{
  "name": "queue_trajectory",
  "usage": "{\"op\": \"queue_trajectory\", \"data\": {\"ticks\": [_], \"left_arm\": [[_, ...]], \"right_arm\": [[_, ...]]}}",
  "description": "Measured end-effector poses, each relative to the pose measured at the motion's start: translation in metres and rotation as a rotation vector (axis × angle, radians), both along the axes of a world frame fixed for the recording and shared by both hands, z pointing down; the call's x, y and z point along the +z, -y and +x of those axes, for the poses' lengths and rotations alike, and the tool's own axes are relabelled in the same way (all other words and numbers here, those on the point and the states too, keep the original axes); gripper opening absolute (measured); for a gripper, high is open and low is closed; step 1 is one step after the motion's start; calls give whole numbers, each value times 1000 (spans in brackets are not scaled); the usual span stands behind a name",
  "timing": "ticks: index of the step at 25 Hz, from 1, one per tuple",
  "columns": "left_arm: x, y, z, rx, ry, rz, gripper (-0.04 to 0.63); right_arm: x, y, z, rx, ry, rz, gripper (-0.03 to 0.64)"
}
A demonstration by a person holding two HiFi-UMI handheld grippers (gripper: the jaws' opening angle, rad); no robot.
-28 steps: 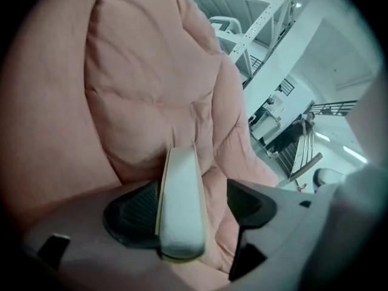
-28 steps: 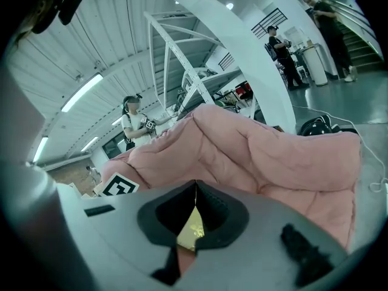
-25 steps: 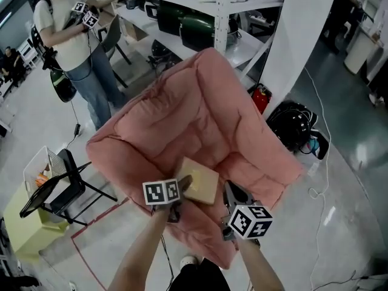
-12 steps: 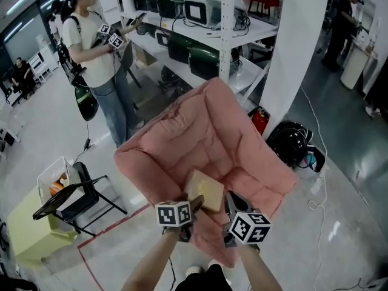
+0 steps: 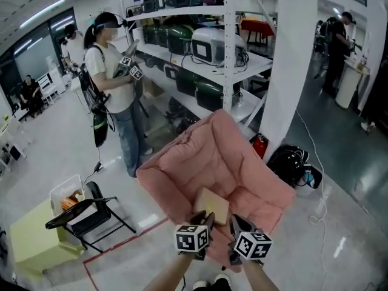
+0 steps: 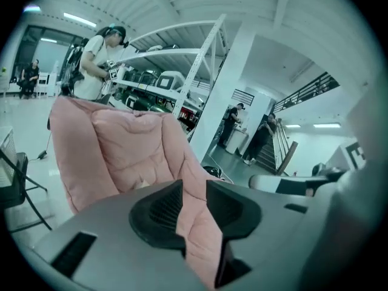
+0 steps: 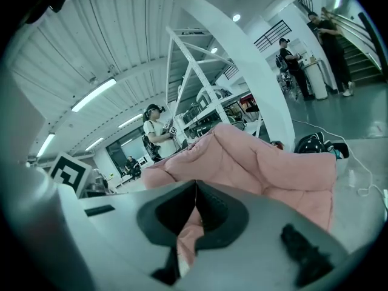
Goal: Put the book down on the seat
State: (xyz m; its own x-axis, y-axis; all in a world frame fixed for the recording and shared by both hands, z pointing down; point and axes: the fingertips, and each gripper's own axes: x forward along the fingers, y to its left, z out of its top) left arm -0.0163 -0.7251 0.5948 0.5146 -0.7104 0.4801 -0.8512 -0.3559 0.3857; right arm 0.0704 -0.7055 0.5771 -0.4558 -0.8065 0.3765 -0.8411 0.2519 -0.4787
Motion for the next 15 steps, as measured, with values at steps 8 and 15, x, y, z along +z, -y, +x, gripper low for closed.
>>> {"op": "queue_trajectory", "data": {"ticks": [8,15], "left_arm": [[-69,-61,-8,8,71,199,56],[-94,-108,-4,47,68,244,18]], "right_arm": [[-44,-52,-15,-17,30,69,12],[-95,-86,-26,-47,62,159,12]]}}
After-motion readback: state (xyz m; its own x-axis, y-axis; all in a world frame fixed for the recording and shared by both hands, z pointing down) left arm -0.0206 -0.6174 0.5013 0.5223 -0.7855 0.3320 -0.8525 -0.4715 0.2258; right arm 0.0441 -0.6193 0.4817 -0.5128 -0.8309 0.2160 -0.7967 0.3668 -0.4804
